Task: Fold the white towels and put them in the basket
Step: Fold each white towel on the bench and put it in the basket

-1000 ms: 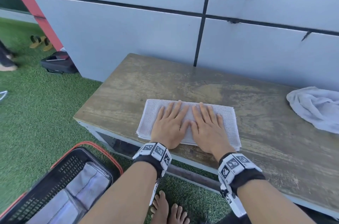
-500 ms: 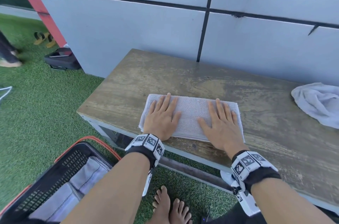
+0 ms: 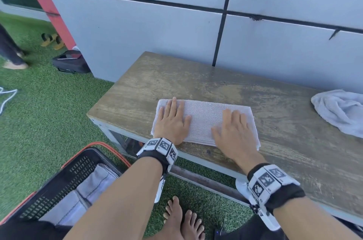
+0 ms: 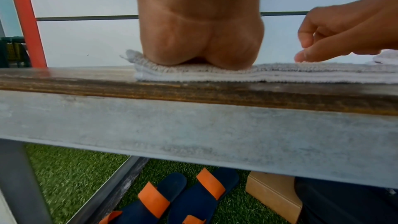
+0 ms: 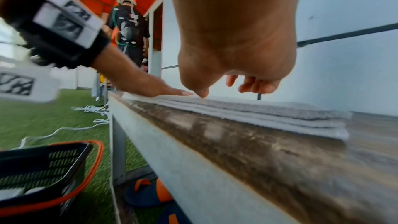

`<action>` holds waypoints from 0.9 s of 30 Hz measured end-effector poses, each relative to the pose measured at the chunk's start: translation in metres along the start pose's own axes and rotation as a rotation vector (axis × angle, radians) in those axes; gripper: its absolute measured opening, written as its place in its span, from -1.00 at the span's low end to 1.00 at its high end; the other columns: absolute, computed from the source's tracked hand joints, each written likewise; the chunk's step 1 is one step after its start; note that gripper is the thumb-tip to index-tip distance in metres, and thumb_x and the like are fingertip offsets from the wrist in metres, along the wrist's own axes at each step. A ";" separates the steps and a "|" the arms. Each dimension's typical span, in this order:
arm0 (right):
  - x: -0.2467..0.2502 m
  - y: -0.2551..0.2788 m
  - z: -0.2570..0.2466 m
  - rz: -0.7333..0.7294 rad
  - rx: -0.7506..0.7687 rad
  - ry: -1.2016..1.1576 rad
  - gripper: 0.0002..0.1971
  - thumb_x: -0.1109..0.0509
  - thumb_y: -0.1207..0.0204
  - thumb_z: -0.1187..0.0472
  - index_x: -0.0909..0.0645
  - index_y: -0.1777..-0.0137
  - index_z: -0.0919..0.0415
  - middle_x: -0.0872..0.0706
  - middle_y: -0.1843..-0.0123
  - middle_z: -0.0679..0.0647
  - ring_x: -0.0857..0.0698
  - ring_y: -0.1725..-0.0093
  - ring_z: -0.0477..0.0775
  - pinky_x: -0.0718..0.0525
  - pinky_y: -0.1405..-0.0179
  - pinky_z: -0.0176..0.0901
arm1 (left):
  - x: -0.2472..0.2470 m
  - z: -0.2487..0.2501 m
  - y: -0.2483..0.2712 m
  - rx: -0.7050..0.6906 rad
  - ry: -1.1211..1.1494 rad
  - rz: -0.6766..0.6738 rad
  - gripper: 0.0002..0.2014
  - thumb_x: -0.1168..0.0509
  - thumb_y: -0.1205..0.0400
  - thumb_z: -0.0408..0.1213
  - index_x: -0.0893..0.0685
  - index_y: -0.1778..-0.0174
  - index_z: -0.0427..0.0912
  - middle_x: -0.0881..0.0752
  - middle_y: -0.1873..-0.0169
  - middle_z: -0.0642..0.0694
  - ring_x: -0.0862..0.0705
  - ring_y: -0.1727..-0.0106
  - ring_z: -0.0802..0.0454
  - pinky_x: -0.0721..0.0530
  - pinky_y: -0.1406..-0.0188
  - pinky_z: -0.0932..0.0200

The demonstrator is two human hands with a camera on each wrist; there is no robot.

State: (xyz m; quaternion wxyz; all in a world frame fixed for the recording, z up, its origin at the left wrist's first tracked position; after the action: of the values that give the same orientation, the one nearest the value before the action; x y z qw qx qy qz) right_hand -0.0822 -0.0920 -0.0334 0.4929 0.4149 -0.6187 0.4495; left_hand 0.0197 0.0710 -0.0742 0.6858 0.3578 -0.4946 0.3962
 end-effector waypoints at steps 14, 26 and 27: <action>-0.020 -0.011 0.025 -0.214 -0.028 -0.198 -0.55 -0.04 -0.78 0.10 -0.15 -0.65 -0.03 -0.02 -0.68 0.14 0.06 -0.73 0.31 -0.13 -0.66 0.33 | 0.032 0.029 0.045 0.138 -0.204 -0.004 -0.32 0.02 -0.68 0.23 -0.56 -0.37 -0.33 -0.57 -0.30 -0.28 -0.49 -0.37 -0.26 -0.42 -0.40 -0.16; -0.020 0.031 0.036 -0.253 -0.020 -0.357 -0.11 -0.36 -0.42 0.52 -0.19 -0.70 -0.05 0.02 -0.69 0.11 -0.29 -0.60 0.34 -0.61 -0.17 0.03 | 0.011 0.001 0.081 -0.394 -0.042 -0.076 0.02 -0.21 -0.33 -0.66 -0.15 -0.65 0.25 -0.29 -0.13 -0.04 -0.31 -0.15 -0.05 -0.47 -0.16 0.03; -0.020 0.034 0.035 -0.272 -0.014 -0.369 -0.11 -0.36 -0.43 0.49 -0.17 -0.71 -0.07 0.06 -0.72 0.10 -0.25 -0.63 0.34 -0.58 -0.32 0.08 | 0.012 0.002 0.081 -0.393 -0.044 -0.078 0.02 -0.21 -0.36 -0.66 -0.13 -0.66 0.26 -0.29 -0.13 -0.04 -0.30 -0.15 -0.04 -0.46 -0.18 0.04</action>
State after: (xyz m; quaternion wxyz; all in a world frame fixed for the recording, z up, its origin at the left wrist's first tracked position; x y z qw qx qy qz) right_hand -0.1195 -0.1158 -0.0619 0.4301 0.5662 -0.6400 0.2912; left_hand -0.0515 0.1064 -0.0540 0.7462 0.2448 -0.5631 0.2572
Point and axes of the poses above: each hand's wrist, its own y-axis away from the middle knuckle, its own x-axis out of the back of the hand, z = x × y, the point moved 7 cm from there along -y, towards the middle knuckle
